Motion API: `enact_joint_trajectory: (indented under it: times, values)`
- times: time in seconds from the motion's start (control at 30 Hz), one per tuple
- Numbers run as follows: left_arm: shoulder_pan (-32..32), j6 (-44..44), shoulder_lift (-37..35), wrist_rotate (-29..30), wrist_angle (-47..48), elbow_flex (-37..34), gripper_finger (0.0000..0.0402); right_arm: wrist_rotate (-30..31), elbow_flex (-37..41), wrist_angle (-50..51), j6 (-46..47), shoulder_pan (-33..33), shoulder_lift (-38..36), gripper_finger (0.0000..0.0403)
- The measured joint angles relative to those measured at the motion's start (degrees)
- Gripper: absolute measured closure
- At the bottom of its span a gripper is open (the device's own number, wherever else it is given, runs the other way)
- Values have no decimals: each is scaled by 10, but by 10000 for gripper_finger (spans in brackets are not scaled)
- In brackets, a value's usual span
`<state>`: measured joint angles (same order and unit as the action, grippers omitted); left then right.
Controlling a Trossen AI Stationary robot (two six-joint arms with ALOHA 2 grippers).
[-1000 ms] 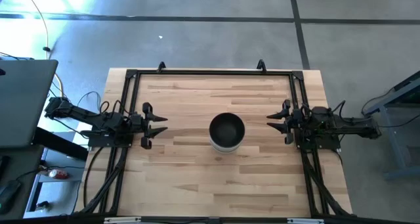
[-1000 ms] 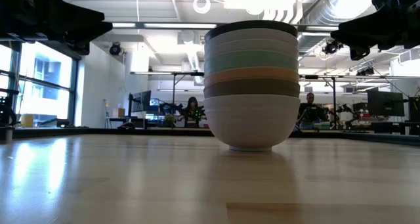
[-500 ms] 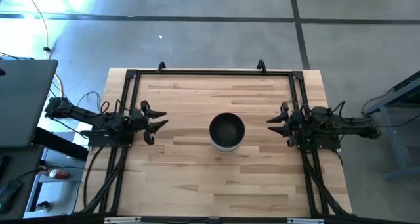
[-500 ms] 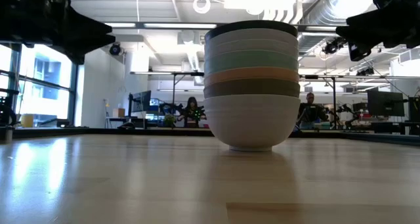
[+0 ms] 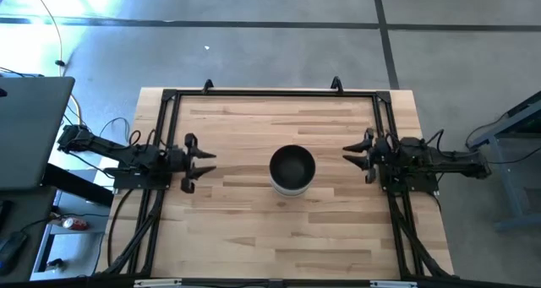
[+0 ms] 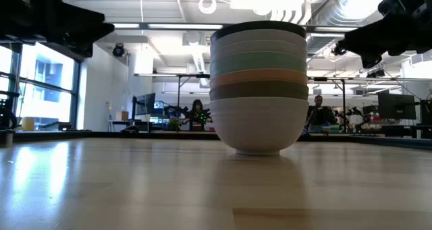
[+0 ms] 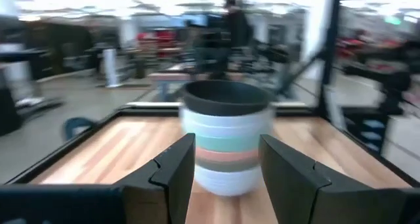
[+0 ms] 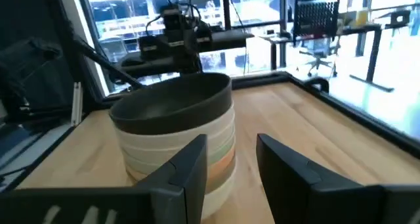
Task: Nest bowls inside each other
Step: Return to home position
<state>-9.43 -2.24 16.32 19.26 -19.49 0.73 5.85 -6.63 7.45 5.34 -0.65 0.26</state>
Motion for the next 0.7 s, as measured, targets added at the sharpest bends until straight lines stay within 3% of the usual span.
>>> enact_joint_trajectory:
  times: [0.13,0.4,0.7]
  values:
    - [0,-12,0,-32,-1,0,245,-4,0,-32,48,0,1,279]
    - [0,37,0,122,-14,0,245,11,0,-51,-13,0,0,279]
    - [0,18,0,91,-17,0,245,12,0,-44,-30,0,0,279]
